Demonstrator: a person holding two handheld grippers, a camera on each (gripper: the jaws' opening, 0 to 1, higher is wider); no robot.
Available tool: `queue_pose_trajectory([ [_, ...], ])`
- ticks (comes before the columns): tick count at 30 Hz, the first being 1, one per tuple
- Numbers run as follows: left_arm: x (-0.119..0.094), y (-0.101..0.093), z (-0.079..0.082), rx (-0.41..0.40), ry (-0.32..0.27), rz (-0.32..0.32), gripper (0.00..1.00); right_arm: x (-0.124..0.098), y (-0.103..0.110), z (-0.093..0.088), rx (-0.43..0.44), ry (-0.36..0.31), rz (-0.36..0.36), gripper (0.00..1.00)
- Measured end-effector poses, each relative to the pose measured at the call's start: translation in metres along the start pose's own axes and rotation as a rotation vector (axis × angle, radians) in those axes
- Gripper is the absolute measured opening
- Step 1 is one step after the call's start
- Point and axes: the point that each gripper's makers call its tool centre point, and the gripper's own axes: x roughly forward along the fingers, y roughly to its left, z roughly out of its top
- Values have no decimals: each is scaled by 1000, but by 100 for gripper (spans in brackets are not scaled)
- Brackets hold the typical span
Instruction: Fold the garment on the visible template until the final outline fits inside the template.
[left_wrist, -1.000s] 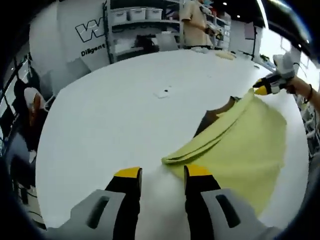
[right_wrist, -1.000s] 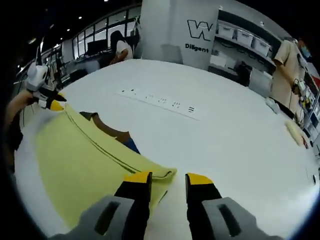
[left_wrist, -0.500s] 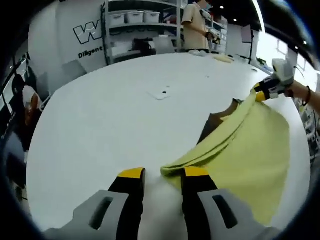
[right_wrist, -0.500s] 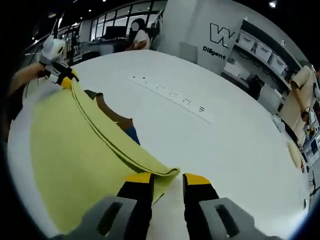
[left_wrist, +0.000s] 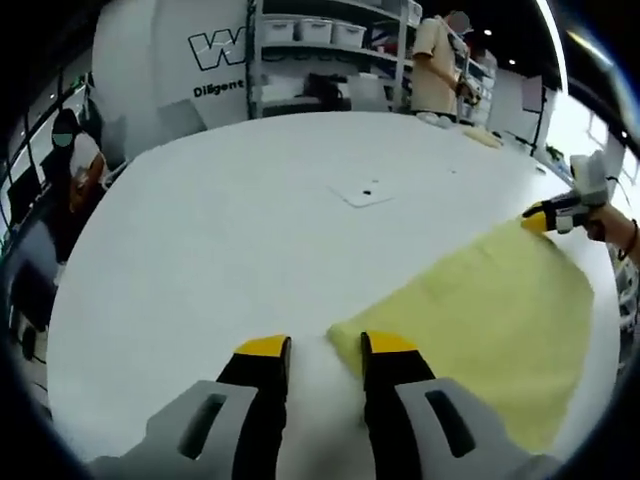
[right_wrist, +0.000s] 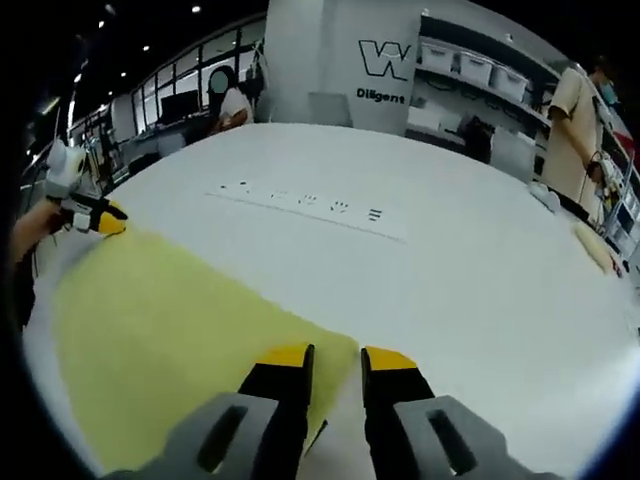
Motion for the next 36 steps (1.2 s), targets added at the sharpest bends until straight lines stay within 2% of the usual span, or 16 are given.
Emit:
queue_pose_trajectory([
  [5, -12, -8, 5, -42, -5, -27, 33, -9, 3, -1, 151, -6, 36, 28],
  [8, -19, -11, 8, -37, -9, -33, 39, -14, 6, 1, 165, -13, 47, 31],
  [11, -24, -13, 10, -40, -6, -48, 45, -21, 13, 4, 179, -23, 68, 40],
  [19, -47, -34, 5, -20, -2, -72, 60, -42, 35, 3, 191, -31, 128, 56],
  [26, -67, -57, -9, -14, -6, -111, 64, -60, 51, -7, 152, -22, 159, 59],
  [36, -87, -75, -23, -8, 0, -140, 69, -88, 65, -31, 118, -2, 171, 60],
])
